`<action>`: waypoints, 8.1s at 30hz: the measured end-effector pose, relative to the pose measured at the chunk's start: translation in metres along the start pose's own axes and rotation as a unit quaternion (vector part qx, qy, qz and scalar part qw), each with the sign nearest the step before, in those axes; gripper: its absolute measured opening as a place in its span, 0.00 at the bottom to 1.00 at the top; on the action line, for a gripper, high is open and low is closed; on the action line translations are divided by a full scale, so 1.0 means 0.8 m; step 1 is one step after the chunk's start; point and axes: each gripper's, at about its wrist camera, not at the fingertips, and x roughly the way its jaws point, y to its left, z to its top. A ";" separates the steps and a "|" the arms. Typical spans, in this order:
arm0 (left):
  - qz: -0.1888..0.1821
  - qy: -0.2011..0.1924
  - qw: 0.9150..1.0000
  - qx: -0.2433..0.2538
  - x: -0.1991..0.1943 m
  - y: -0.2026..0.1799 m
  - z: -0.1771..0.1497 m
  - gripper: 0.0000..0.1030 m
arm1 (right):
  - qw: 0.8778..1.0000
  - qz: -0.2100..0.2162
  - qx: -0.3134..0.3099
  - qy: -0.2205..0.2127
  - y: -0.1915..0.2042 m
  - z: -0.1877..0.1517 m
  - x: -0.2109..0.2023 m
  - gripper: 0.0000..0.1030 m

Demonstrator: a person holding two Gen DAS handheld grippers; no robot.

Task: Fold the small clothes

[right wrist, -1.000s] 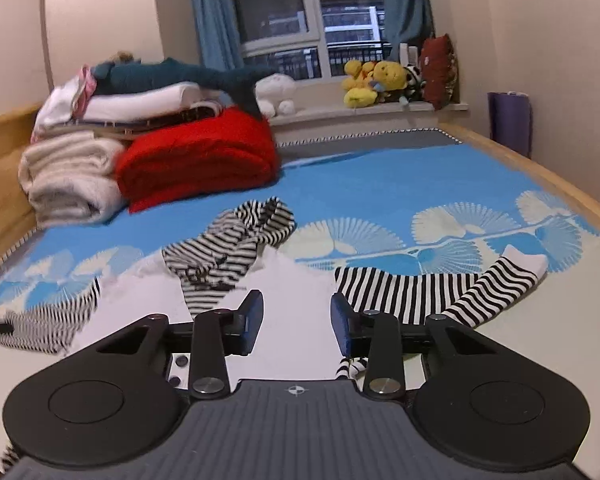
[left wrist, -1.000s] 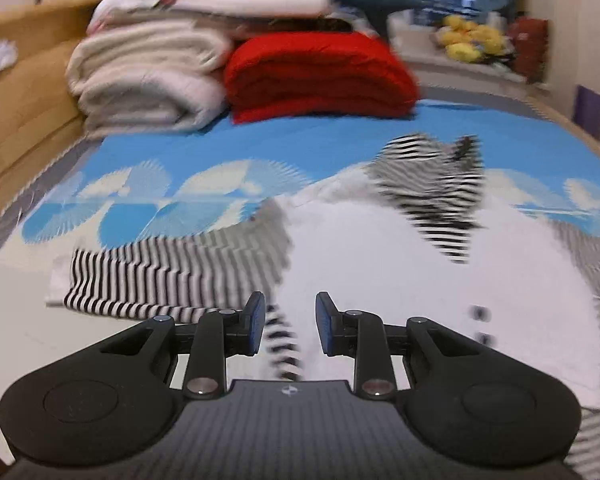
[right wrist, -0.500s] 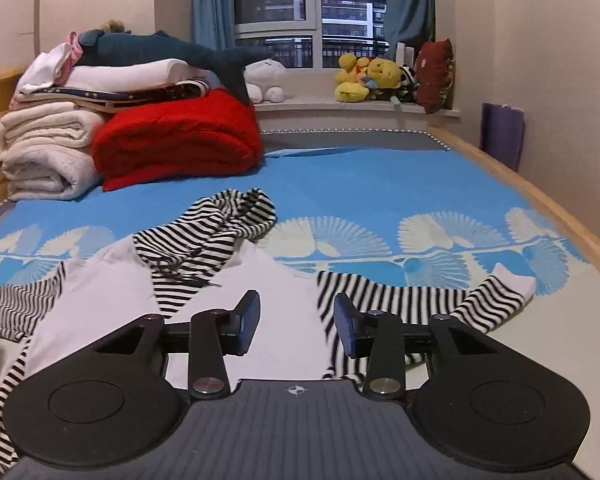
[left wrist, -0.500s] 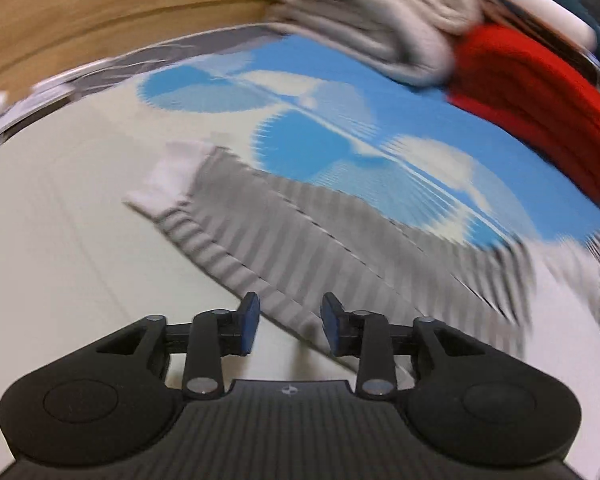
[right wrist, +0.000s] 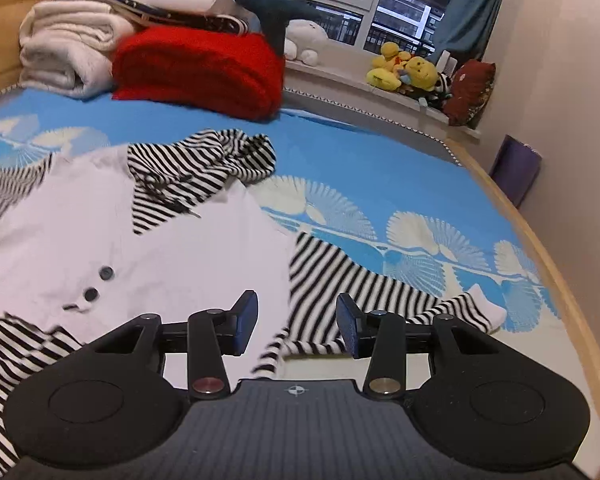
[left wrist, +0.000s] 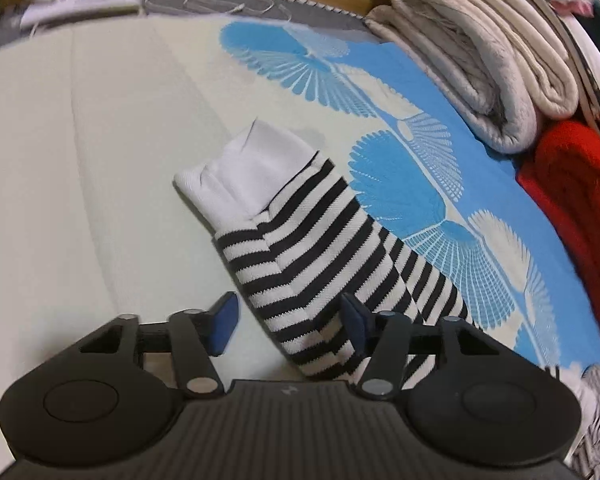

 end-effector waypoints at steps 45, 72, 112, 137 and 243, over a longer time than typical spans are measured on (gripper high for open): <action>-0.324 0.102 0.895 0.288 -0.185 -0.399 -0.196 0.22 | 0.973 0.031 0.229 0.021 0.009 0.131 0.187 0.40; -0.084 0.114 0.965 0.219 -0.091 -0.301 -0.114 0.29 | 0.933 0.053 0.355 0.037 0.048 0.119 0.229 0.03; -0.120 0.133 0.881 0.437 -0.136 -0.394 -0.264 0.49 | 0.908 -0.023 0.388 0.156 -0.130 0.042 0.250 0.38; -0.140 0.148 0.883 0.422 -0.147 -0.425 -0.283 0.49 | 0.892 -0.189 0.369 0.181 -0.250 -0.036 0.331 0.43; -0.107 0.203 0.903 0.363 -0.084 -0.292 -0.165 0.60 | 0.905 0.045 0.350 0.235 -0.023 0.007 0.265 0.34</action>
